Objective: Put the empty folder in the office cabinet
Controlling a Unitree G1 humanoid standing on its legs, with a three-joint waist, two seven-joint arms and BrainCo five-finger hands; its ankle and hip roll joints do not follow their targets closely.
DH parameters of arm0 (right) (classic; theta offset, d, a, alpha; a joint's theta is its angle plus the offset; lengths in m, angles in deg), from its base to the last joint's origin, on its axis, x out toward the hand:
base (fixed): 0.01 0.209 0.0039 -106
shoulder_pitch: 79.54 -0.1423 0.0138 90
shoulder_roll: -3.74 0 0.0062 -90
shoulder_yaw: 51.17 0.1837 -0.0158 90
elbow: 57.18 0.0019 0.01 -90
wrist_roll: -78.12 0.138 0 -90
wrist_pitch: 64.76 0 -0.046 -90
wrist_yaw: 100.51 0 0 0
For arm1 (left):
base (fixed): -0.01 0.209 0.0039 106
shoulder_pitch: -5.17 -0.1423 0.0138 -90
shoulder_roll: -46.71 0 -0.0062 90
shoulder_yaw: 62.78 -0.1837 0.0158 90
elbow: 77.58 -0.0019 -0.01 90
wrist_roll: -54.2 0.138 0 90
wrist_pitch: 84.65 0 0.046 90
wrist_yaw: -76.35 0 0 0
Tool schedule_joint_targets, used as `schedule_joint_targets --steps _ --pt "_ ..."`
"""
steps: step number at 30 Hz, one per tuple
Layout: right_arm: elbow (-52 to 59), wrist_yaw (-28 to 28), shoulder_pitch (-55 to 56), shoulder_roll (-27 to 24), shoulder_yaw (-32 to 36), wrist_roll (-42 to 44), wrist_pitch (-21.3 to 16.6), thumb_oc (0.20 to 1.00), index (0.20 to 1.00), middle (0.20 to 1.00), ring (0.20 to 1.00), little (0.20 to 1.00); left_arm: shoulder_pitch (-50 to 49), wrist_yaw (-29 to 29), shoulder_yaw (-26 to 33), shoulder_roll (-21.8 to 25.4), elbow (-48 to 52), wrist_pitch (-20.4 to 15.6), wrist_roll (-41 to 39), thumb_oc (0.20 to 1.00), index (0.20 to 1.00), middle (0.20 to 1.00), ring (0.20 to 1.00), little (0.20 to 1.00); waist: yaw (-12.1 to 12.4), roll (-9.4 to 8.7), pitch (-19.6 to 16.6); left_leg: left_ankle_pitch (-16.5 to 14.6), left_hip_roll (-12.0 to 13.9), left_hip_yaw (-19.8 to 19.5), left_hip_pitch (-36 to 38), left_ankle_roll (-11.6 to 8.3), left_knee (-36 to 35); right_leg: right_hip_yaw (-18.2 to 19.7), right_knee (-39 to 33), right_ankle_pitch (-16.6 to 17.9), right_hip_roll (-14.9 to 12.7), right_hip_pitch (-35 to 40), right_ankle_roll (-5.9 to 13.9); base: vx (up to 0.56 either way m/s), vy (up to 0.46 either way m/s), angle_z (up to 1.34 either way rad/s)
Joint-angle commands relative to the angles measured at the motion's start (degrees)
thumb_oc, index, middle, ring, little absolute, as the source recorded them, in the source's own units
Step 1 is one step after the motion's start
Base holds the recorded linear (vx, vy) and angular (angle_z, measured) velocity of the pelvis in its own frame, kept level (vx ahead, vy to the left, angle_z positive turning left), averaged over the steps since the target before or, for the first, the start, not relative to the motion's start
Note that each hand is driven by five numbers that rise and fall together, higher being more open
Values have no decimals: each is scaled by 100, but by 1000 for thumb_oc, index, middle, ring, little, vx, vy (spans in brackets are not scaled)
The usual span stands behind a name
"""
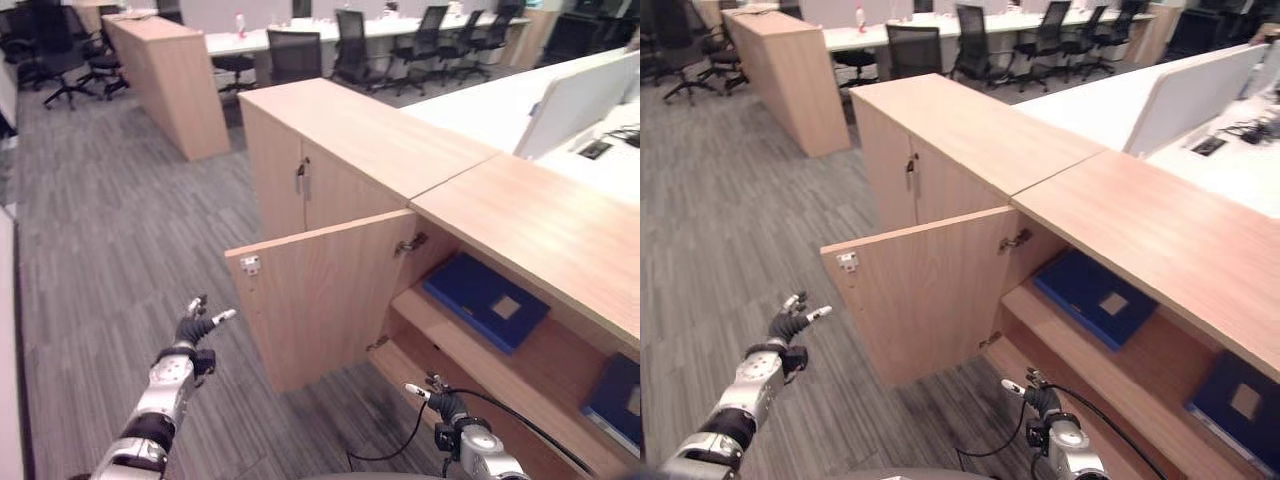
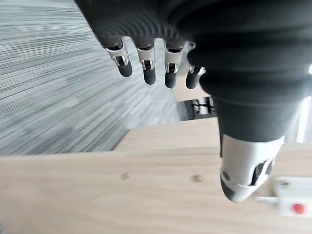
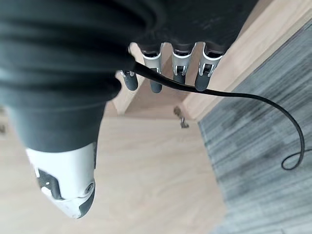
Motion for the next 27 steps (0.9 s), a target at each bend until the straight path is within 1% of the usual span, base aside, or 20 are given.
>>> schedule_joint_targets --steps 1,3,4,8,9,11,13,16,17,18,21,26,27 --pt "139 108 -120 -125 -261 70 -215 1000 1000 1000 1000 1000 752 -104 33 196 -527 -253 -252 1000 1000 1000 1000 1000 27 6 -211 -446 -92 -95 30 -250 71 55 412 -330 -234 137 520 21 -5 -13" --pt "144 157 -110 -122 -319 89 -209 1000 1000 1000 1000 1000 1062 -205 21 232 -737 -232 -466 1000 1000 1000 1000 1000 -62 16 -248 -458 -66 -21 60 -263 71 112 396 -314 -222 131 541 13 0 -17" --pt "144 157 -112 -121 -318 89 -209 1000 1000 1000 1000 1000 1068 -209 20 234 -743 -234 -469 1000 1000 1000 1000 1000 -59 16 -245 -459 -65 -18 61 -263 71 115 396 -313 -221 131 541 4 4 -21" --pt "146 207 -120 -117 -421 126 -205 1000 1000 1000 1000 1000 1569 -288 96 293 -1234 -197 -796 1000 1000 1000 1000 1000 -192 2 -270 -458 -18 93 83 -289 71 234 390 -277 -186 76 570 7 -3 -13" --pt "146 207 -123 -116 -420 127 -204 1000 1000 1000 1000 1000 1575 -291 95 295 -1241 -199 -799 1000 1000 1000 1000 1000 -189 3 -268 -459 -17 96 82 -289 71 237 391 -277 -185 74 569 -16 -7 -11" --pt "133 221 -172 -100 -479 177 -203 1000 1000 1000 1000 1000 1879 -353 63 262 -1442 -167 -939 1000 1000 1000 1000 1000 -285 -31 -280 -443 25 190 50 -303 71 332 395 -224 -141 -32 599 -28 -18 -23" --pt "83 212 -188 -80 -488 189 -195 1000 1000 1000 1000 1000 1964 -352 19 219 -1518 -167 -918 1000 1000 1000 1000 1000 -298 -49 -280 -436 42 243 42 -304 71 381 390 -200 -127 -74 608 -13 -11 -26" --pt "6 205 -171 -63 -514 165 -159 1000 1000 1000 1000 1000 2066 -346 -75 57 -1579 -156 -898 1000 1000 1000 1000 1000 -337 -82 -288 -446 56 278 53 -305 71 422 375 -178 -102 -101 614 -4 -8 -19" --pt "-27 186 -187 -70 -508 154 -144 1000 1000 1000 1000 1000 2064 -355 -153 -95 -1529 -152 -883 1000 1000 1000 1000 1000 -349 -97 -284 -445 70 292 60 -309 71 429 373 -171 -102 -97 615 0 0 0" --pt "-27 186 -185 -71 -506 154 -144 1000 1000 1000 1000 1000 2061 -352 -154 -98 -1525 -150 -882 1000 1000 1000 1000 1000 -346 -95 -284 -446 70 293 61 -309 71 430 373 -171 -101 -96 615 -11 -5 4" --pt "-19 152 -219 -54 -453 203 -138 1000 1000 1000 1000 1000 1959 -370 -296 -385 -1375 -159 -902 1000 1000 1000 1000 1000 -348 -106 -272 -443 74 288 64 -307 71 417 368 -183 -98 -82 599 -12 2 4" --pt "20 32 -235 -18 -295 249 -129 1000 1000 1000 1000 1000 1487 -387 -641 -982 -615 -217 -1049 1000 1000 1000 1000 1000 -277 -117 -237 -440 53 215 51 -284 71 328 377 -205 -111 -54 576 -10 2 4" --pt "22 32 -228 -19 -293 249 -129 1000 1000 1000 1000 1000 1476 -380 -645 -986 -601 -212 -1047 1000 1000 1000 1000 1000 -275 -116 -242 -441 53 214 51 -284 71 326 377 -206 -112 -54 576 -25 8 4"
